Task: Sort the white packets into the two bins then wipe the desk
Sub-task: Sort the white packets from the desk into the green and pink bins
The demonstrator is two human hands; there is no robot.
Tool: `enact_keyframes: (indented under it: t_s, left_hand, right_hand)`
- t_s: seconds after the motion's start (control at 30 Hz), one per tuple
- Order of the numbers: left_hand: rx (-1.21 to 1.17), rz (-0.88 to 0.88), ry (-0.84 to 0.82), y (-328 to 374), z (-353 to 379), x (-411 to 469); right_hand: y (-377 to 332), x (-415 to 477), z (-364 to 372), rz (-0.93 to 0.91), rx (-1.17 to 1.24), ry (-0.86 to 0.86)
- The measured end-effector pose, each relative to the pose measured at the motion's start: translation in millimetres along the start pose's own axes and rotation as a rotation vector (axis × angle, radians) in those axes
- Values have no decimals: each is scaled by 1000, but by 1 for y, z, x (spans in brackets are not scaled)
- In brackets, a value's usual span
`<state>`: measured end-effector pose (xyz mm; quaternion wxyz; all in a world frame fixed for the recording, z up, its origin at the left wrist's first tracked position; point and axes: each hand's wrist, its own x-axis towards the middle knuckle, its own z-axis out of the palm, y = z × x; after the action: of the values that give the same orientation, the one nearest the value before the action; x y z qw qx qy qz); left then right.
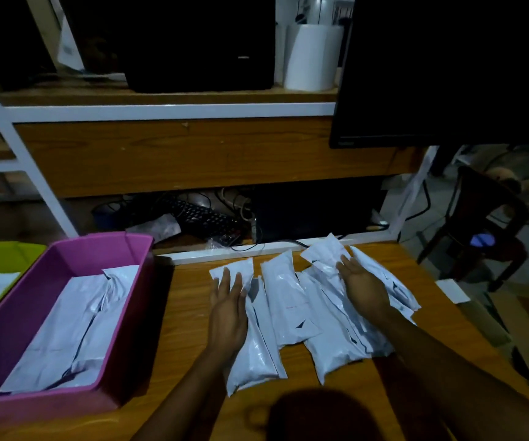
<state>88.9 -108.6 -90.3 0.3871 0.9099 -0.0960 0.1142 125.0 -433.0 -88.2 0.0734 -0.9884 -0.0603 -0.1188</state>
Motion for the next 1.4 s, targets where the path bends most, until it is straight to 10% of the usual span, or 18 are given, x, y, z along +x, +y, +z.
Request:
enact_keyframes:
  t_s: [0.5, 1.1, 1.4]
  left_hand:
    - [-42, 376, 150, 31, -149, 13]
    - [99, 293, 373, -60, -315, -74]
    - [390, 169, 112, -117, -338, -48]
  right_hand:
    - [-238, -33, -73, 240, 535, 652]
    - [-439, -69, -95, 52, 790, 511]
    - [-494, -37, -88, 57, 672, 347]
